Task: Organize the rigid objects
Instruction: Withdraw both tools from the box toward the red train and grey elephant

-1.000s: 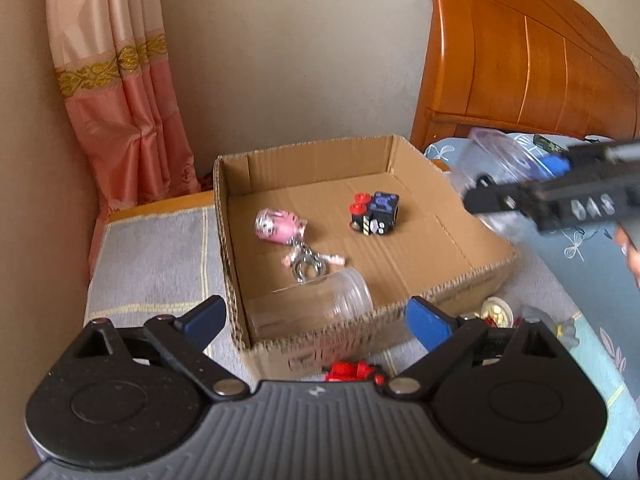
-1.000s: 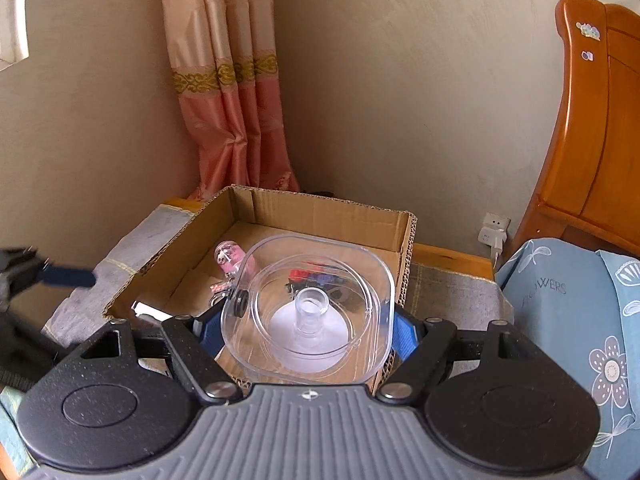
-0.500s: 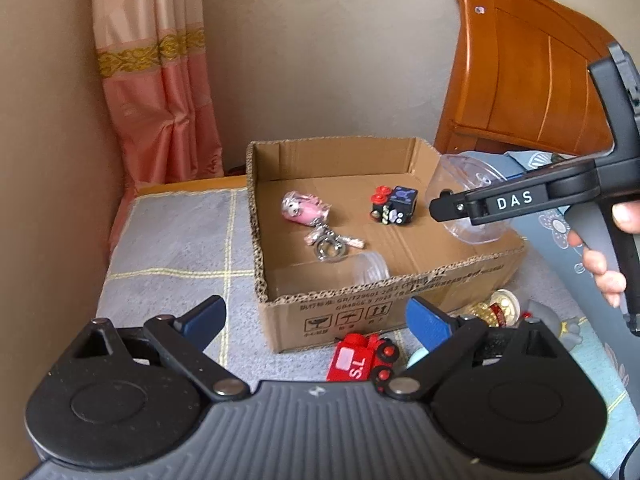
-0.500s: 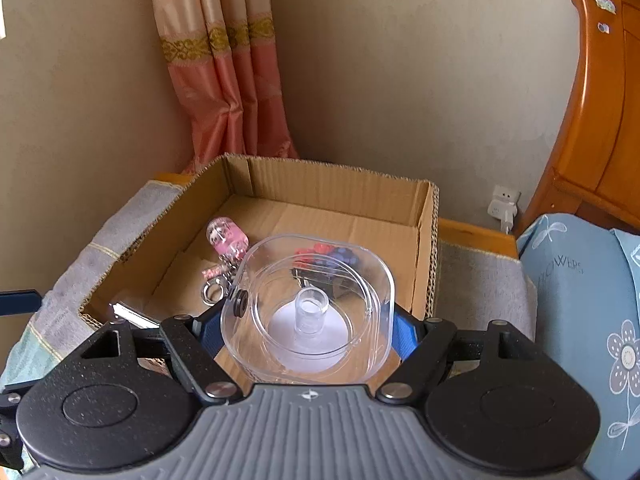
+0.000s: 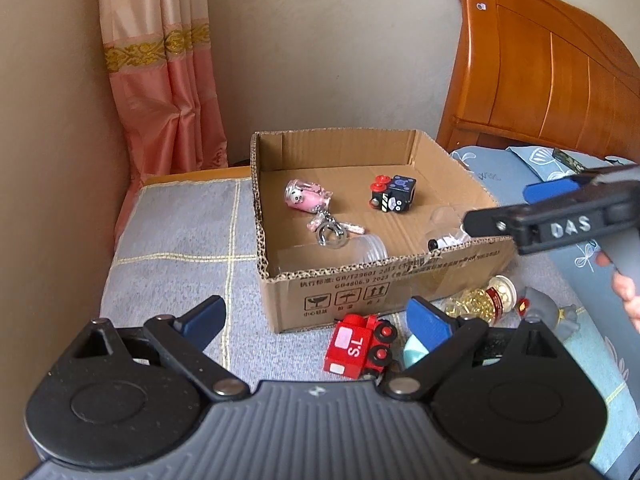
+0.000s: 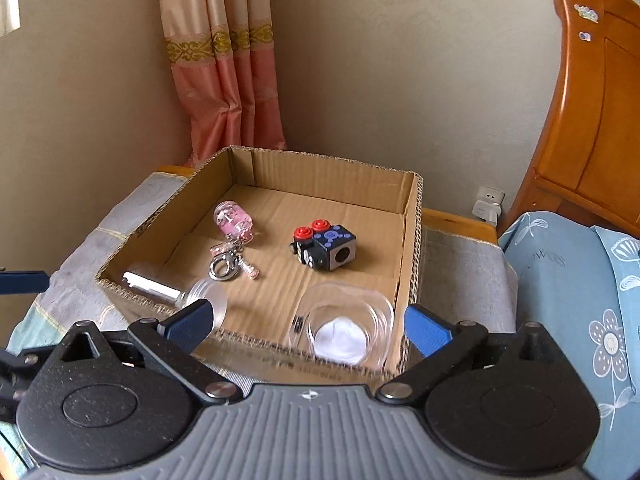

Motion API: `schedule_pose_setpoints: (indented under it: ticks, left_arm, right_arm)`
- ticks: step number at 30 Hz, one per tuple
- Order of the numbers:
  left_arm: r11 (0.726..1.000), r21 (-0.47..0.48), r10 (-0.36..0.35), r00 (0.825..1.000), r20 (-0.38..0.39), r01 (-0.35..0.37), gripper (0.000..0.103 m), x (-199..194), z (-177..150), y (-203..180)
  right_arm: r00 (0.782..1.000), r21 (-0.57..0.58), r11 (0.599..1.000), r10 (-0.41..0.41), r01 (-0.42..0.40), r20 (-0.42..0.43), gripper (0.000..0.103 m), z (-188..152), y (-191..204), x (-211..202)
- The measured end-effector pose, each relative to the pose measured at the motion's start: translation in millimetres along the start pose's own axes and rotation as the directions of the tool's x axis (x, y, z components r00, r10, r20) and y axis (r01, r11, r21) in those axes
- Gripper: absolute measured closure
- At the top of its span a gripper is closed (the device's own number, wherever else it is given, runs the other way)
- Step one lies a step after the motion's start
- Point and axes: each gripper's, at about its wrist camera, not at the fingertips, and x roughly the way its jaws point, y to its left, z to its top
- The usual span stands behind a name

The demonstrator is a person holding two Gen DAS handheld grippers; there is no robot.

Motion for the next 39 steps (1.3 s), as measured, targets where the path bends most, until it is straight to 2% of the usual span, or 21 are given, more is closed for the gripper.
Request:
schedule_pose_setpoints:
  ticks: [11, 22, 28, 32, 39]
  left_arm:
    - [1.0, 0.016, 0.016, 1.0, -0.027, -0.015, 0.006, -1.6, -16.6, -8.7]
    - [0.998, 0.053, 0.04, 0.991, -0.13, -0.033, 0.006, 10.6, -57.0, -3.2]
    - [1.0, 0.015, 0.028, 0.992, -0.123, -0.027, 0.006, 6.9, -62.2, 2.5]
    - [1.0, 0.004, 0.024, 0.992, -0.121, -0.024, 0.006, 7.6, -60.9, 5.0]
    - [1.0, -0.005, 0.01, 0.992, -0.124, -0.011, 0.006, 12.8, -57.2, 6.1]
  right_arm:
    - [0.992, 0.024, 0.992, -0.121, 0.12, 0.035, 0.0, -56.8, 12.4, -31.1]
    - [0.984, 0.102, 0.978, -0.179, 0.18, -0.02, 0.0, -107.7, -0.6, -44.2]
    - [0.977, 0.15, 0.967, -0.2, 0.208, -0.069, 0.0, -129.7, -12.3, -37.1]
    - [0.977, 0.168, 0.964, -0.193, 0.205, -0.087, 0.0, -138.3, -17.1, -29.8]
    - [0.975, 0.195, 0.956, -0.212, 0.221, -0.064, 0.0, -132.7, -24.3, -7.7]
